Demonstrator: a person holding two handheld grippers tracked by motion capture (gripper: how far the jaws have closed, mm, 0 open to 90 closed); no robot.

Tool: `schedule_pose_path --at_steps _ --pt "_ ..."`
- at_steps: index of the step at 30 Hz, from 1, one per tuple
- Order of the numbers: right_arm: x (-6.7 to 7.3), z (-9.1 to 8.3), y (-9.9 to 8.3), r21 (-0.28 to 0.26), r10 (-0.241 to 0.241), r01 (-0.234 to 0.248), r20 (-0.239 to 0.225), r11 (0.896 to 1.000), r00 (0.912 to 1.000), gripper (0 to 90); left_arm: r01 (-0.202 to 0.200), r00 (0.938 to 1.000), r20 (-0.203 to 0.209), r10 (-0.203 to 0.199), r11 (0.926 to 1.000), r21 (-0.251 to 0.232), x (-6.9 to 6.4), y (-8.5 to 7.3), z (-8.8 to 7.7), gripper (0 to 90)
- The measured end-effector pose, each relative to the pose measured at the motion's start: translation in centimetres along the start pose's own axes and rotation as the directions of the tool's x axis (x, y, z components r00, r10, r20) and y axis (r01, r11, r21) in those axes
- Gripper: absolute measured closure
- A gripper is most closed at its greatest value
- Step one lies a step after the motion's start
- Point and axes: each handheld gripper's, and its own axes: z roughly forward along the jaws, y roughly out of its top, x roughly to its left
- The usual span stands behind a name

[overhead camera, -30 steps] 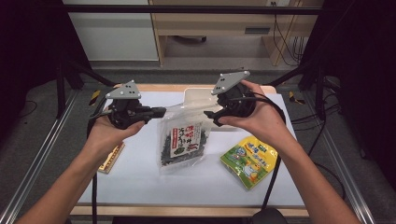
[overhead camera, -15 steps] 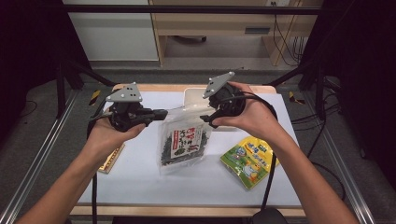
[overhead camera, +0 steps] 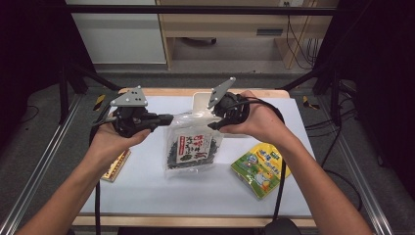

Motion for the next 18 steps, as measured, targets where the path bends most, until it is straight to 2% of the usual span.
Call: schedule_pose_path --at_steps 12,16,18 --pt "0.5 -0.5 0.0 0.001 -0.001 0.001 -0.08 1.0 0.9968 82.1 0.014 0.9997 -0.02 -0.014 0.9999 -0.005 0.4 -0.3 0.0 87.7" --pt "0.7 -1.3 0.2 -0.024 0.027 -0.03 -0.105 0.999 0.9941 84.9 0.045 0.9982 -0.037 -0.048 0.9968 -0.066 0.6 -0.4 -0.3 73.2" --pt "0.6 -2.0 0.4 -0.031 0.05 -0.054 -0.107 0.998 0.993 85.4 0.068 0.9953 -0.061 -0.076 0.9913 -0.113 0.5 -0.5 -0.9 59.6"
